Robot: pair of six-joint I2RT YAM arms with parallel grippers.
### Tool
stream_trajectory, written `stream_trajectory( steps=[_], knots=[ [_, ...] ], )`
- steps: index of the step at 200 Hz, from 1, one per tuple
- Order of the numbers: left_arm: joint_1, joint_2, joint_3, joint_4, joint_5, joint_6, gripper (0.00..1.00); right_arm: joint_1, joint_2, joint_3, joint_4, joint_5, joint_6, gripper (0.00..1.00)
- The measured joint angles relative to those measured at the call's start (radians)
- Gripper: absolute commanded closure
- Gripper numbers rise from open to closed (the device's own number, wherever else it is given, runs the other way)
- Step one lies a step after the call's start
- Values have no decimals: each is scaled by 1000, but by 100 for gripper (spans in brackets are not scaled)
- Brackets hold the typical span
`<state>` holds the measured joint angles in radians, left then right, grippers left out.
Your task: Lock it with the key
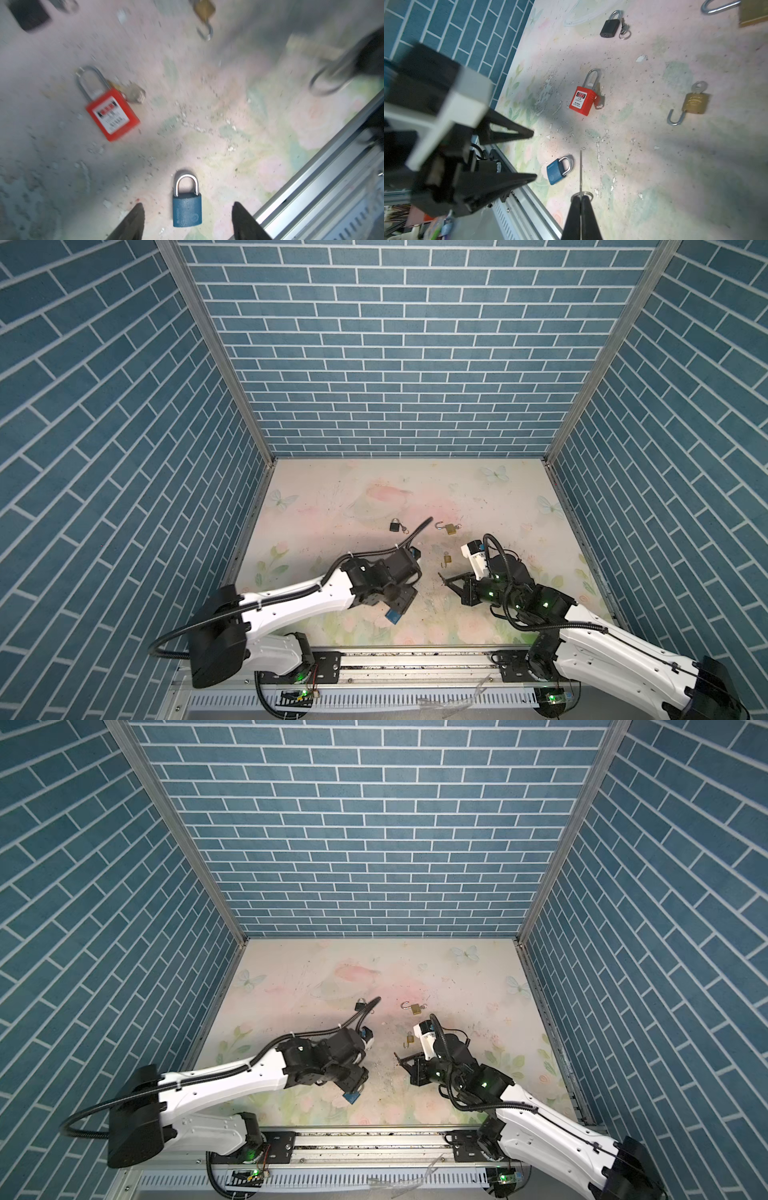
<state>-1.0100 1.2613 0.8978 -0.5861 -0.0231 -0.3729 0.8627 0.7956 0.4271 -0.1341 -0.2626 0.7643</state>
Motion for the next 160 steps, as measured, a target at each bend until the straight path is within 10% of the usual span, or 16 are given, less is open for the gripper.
stream_trajectory(
  steps=[58,160],
  knots=[
    [356,-223,-41,123,-14,68,22,36,208,-48,141,-163,153,100],
    [417,-287,-191,218,18,69,21,132,533,-33,315,-267,262,100]
  ],
)
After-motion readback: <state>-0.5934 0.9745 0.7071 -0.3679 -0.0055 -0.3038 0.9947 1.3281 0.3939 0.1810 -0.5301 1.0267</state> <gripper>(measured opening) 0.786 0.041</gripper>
